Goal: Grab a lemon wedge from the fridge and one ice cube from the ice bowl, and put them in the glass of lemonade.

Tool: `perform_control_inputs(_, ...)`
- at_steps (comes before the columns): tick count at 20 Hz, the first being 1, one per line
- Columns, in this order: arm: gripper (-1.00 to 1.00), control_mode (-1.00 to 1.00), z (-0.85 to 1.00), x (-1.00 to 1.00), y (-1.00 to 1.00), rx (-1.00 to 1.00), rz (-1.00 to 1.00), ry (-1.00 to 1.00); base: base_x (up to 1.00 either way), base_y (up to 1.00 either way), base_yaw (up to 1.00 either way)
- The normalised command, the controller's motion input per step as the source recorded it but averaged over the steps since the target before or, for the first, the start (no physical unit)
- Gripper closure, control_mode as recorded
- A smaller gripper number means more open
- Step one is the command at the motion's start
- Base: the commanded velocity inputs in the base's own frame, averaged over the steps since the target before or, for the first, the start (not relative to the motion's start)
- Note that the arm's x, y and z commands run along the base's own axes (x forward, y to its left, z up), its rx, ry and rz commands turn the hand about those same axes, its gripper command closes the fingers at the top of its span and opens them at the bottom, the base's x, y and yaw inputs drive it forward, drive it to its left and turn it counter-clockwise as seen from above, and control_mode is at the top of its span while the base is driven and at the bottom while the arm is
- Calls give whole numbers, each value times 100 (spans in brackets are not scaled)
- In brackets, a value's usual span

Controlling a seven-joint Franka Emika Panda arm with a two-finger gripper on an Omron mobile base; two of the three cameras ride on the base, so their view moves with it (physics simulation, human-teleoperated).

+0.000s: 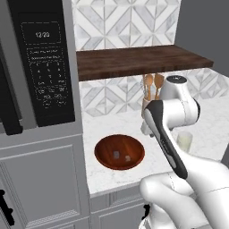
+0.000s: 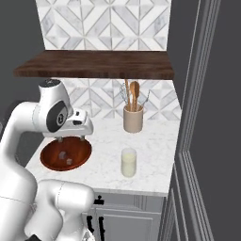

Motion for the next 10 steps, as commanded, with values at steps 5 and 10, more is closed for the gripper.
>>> perform_control_inputs(5, -100, -100, -12, 12, 0, 0, 0, -3, 0, 0, 0)
perform_control_inputs(10, -100, -100, -64, 0, 26, 0, 0, 0, 0, 0, 0)
